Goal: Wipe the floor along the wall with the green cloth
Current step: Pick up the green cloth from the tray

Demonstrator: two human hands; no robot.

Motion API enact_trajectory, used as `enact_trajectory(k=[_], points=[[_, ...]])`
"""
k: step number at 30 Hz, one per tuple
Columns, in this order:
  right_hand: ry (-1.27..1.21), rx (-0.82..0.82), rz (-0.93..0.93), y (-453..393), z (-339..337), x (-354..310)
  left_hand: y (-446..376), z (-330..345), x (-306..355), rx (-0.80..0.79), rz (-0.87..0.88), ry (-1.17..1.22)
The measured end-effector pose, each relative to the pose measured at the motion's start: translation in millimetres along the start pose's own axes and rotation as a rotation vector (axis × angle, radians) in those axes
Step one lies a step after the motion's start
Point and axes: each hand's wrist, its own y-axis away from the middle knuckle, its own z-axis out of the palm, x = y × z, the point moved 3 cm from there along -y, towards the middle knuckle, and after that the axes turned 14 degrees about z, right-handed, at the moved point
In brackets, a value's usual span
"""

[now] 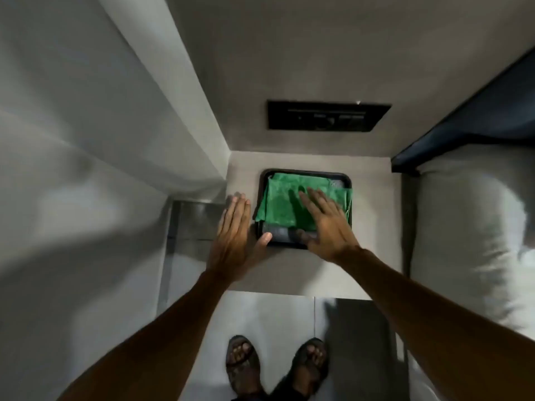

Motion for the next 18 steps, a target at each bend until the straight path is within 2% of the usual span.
enact_trajectory(k=[5,9,14,18], points=[[0.091,0.038,-0.113,-32,38,20,4,43,-26,-0.048,-0.032,-0.015],[0.137,0.162,-0.192,-37,55,31,8,54,-26,-0.031,0.024,-0.105],[0.071,0.247,-0.146,-39,67,28,11,57,-28,0.003,0.043,-0.094],[-0.115,0.245,-0.064,-39,58,22,10,56,-27,0.017,0.055,-0.098]])
